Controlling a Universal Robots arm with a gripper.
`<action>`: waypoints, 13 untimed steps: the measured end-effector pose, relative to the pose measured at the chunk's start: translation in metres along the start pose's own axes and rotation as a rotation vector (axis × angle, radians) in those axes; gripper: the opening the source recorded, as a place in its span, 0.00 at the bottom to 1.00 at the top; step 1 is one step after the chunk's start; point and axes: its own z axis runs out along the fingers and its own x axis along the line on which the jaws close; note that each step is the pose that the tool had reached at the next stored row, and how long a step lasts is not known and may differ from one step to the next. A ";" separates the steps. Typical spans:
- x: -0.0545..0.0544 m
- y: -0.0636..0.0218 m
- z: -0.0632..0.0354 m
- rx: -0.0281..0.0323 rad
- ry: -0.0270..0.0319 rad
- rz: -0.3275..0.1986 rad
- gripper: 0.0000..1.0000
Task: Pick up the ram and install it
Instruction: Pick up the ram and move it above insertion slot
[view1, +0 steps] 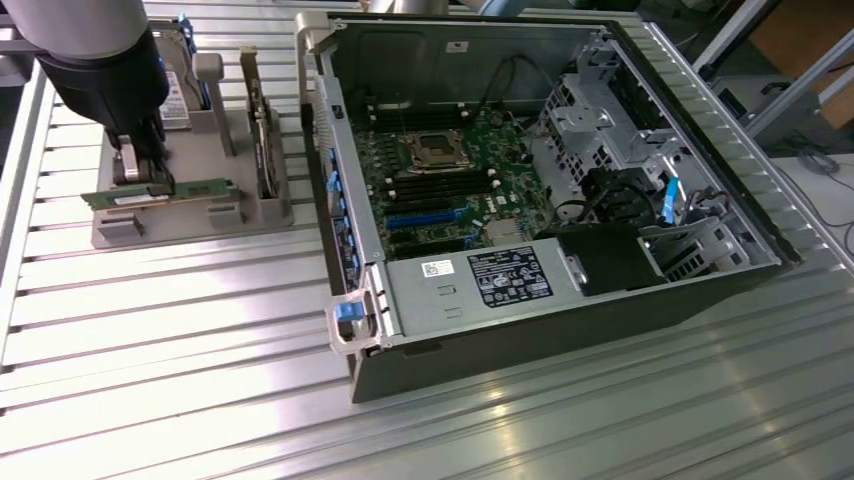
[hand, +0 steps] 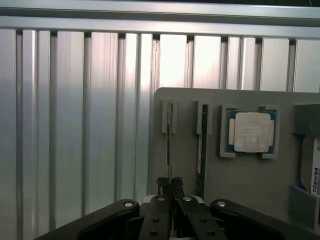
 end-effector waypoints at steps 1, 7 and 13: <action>0.000 0.0000 -0.0006 0.0000 -0.0001 0.000 0.12; 0.000 0.0001 -0.0045 0.0001 -0.0001 0.000 0.12; 0.000 0.0002 -0.0076 -0.0001 0.0000 0.000 0.12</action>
